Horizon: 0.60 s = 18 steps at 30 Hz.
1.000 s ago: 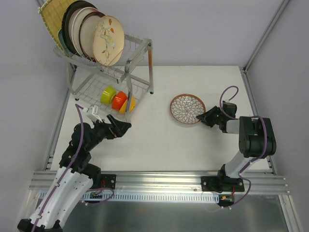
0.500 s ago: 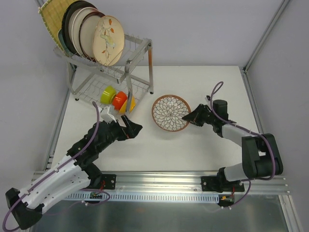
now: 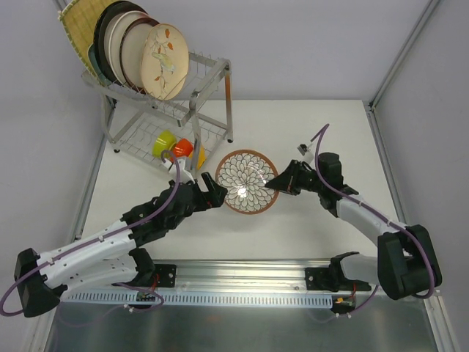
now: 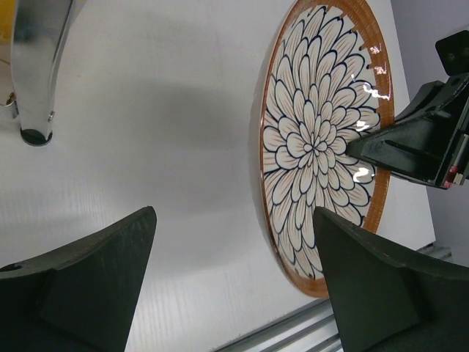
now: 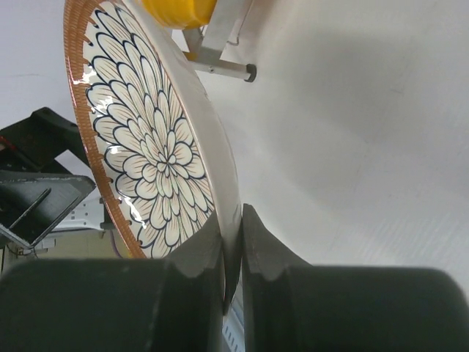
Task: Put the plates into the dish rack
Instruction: Pass the plate from the right arm to the left
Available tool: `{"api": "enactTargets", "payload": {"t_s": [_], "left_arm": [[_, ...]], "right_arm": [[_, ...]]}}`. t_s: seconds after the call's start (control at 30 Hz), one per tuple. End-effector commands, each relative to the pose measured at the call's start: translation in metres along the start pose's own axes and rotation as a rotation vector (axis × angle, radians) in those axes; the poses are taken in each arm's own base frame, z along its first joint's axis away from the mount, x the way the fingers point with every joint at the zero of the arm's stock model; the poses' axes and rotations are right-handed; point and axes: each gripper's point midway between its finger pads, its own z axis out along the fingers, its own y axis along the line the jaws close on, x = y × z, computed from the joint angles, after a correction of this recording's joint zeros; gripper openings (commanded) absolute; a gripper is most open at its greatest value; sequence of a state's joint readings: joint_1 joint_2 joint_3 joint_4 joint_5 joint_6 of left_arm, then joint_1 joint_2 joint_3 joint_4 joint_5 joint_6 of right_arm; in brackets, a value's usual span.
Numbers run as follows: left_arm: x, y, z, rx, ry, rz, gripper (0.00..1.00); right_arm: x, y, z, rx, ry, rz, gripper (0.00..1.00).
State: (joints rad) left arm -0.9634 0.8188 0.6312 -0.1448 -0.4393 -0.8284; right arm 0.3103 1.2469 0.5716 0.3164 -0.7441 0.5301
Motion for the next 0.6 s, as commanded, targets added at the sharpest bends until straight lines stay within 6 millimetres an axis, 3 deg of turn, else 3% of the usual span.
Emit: {"api": "enactTargets", "payload": {"t_s": [0.0, 0.17, 0.57], "left_arm": [[-0.024, -0.022, 0.002, 0.019, -0.074, -0.042, 0.88], [-0.019, -0.024, 0.009, -0.007, -0.071, -0.060, 0.72], [-0.003, -0.027, 0.021, -0.024, -0.016, -0.070, 0.54]], "right_arm": [[-0.008, 0.053, -0.010, -0.177, -0.019, -0.129, 0.01], [-0.004, 0.060, -0.008, -0.201, -0.014, -0.140, 0.00], [0.001, 0.067, -0.010, -0.218, -0.015, -0.156, 0.01]]}}
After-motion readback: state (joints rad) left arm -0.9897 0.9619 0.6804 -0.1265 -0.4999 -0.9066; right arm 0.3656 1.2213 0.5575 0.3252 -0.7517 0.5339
